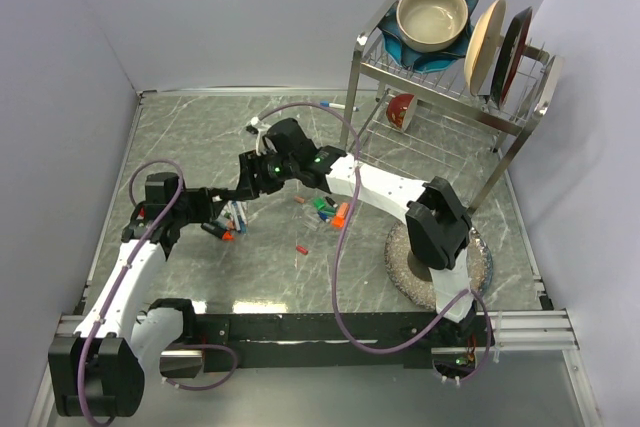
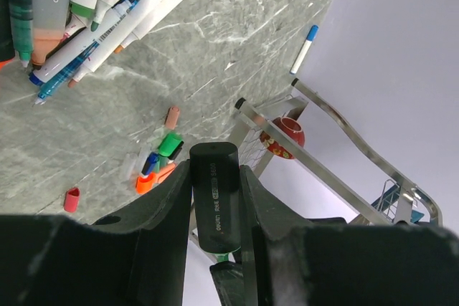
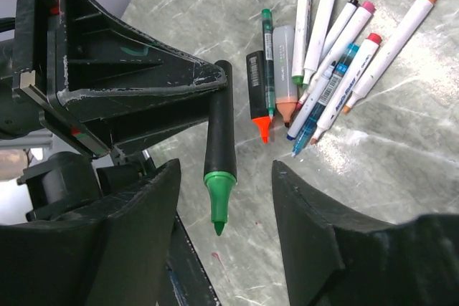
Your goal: Open the pen caps
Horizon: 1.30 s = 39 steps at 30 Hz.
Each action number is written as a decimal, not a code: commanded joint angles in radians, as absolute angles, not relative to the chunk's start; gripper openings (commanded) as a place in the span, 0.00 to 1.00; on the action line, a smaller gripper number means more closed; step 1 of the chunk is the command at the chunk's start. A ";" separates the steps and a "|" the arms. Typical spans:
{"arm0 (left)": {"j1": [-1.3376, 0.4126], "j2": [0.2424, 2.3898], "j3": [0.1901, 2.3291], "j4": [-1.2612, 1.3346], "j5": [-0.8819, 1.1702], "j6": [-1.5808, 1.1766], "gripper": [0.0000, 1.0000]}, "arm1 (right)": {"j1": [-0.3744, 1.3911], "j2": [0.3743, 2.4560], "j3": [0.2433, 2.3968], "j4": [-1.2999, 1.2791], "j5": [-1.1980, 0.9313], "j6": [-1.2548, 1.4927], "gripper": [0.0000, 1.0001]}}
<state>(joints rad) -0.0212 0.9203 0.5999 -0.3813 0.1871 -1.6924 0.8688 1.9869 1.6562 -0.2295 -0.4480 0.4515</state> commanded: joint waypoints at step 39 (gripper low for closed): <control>0.089 0.658 0.767 -0.330 0.011 -0.589 0.99 | 0.755 2.405 2.450 -0.712 0.409 -0.803 0.00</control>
<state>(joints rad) 0.0883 0.6815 0.7479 -0.3992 0.0303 -0.8787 0.8204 2.2910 2.2566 -0.5743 0.2176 -0.5476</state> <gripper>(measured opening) 0.994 0.283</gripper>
